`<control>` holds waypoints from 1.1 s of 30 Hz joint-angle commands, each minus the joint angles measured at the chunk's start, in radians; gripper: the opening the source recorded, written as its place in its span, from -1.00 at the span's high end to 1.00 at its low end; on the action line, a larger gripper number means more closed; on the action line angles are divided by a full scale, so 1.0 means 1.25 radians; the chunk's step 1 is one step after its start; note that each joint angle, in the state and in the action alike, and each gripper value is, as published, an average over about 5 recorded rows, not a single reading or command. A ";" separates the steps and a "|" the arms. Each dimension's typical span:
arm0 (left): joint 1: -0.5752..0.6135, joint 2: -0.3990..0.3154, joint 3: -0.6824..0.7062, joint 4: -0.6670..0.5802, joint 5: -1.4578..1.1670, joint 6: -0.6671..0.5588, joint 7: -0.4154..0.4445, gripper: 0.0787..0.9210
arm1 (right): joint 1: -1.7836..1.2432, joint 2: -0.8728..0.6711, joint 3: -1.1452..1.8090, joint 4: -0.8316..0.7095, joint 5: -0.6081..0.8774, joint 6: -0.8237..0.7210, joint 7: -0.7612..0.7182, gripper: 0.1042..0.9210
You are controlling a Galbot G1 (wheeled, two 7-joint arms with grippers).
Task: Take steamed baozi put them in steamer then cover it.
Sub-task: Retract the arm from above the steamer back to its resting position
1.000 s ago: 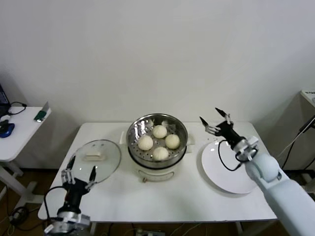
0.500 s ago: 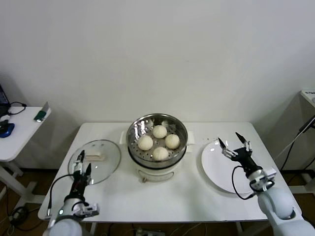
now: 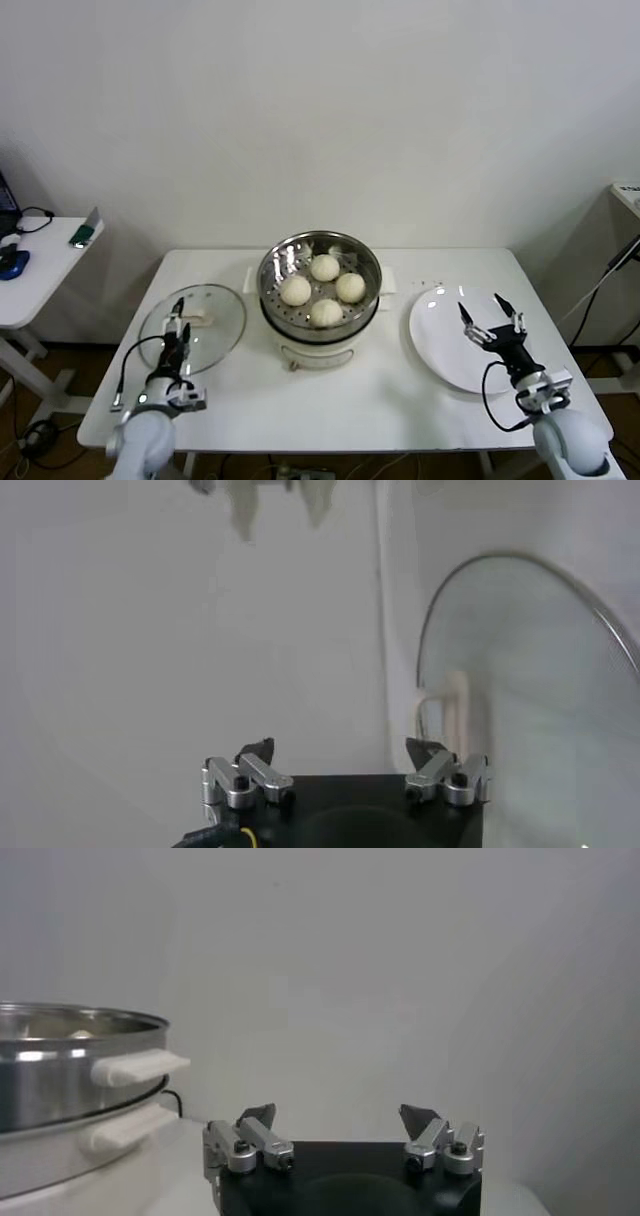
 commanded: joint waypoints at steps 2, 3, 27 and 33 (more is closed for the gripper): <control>-0.132 -0.004 0.007 0.205 0.040 -0.045 -0.053 -0.77 | -0.010 0.018 0.022 -0.017 -0.015 0.002 -0.003 -0.76; -0.139 -0.007 0.007 0.213 0.045 -0.045 -0.064 -0.77 | -0.009 0.019 0.021 -0.018 -0.016 0.003 -0.003 -0.76; -0.214 -0.015 0.003 0.315 0.055 -0.062 -0.096 -0.54 | 0.005 0.036 0.017 -0.042 -0.050 0.012 -0.017 -0.76; -0.196 -0.005 0.002 0.285 0.024 -0.066 -0.093 -0.13 | 0.010 0.036 0.015 -0.045 -0.053 0.012 -0.017 -0.76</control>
